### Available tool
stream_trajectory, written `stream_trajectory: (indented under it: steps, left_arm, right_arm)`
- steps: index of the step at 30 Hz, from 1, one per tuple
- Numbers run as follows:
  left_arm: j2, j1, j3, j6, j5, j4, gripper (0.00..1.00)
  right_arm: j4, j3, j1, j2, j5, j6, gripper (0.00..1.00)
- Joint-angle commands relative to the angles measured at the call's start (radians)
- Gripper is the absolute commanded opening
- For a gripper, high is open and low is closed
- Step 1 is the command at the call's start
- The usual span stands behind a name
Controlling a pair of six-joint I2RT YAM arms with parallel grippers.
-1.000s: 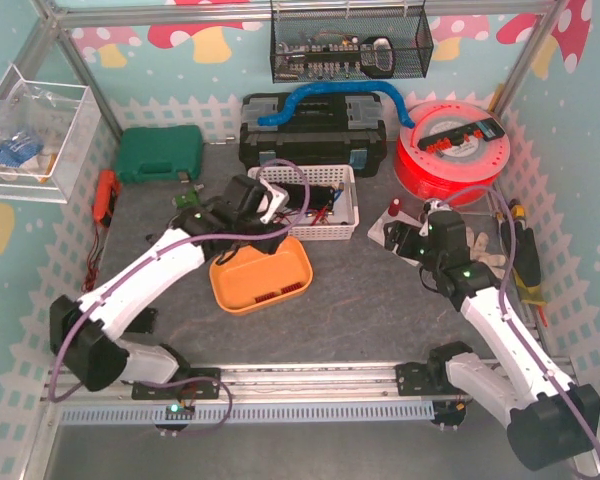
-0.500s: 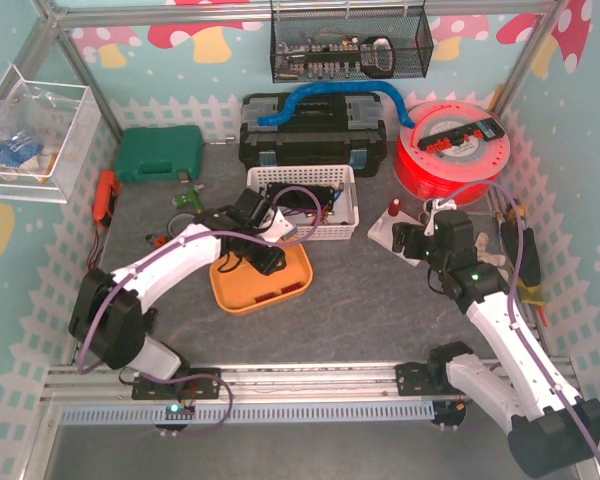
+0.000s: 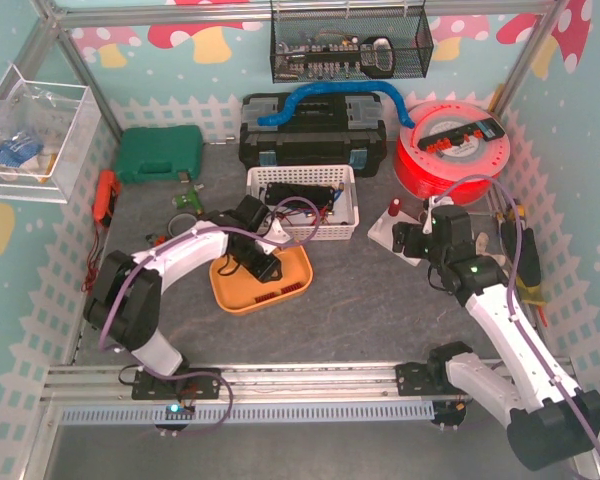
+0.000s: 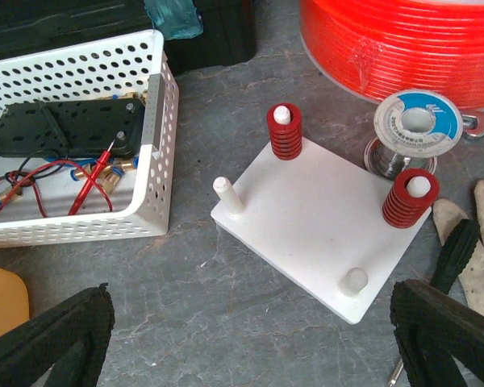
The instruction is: Install the large spring
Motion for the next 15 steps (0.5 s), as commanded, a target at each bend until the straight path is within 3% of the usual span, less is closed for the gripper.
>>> stream_trajectory:
  steps: [1, 9, 15]
  left_arm:
    - [0.016, 0.01, -0.002, 0.05, 0.09, 0.002, 0.47]
    - [0.065, 0.002, 0.036, 0.052, 0.207, 0.011, 0.45]
    - [0.071, -0.012, 0.016, 0.068, 0.147, 0.011, 0.4]
  right_arm:
    - [-0.022, 0.05, 0.005, 0.019, 0.022, -0.033, 0.93]
    - [-0.027, 0.08, 0.005, 0.033, 0.072, -0.086, 0.94]
    - [-0.044, 0.081, 0.005, -0.005, 0.081, -0.072, 0.94]
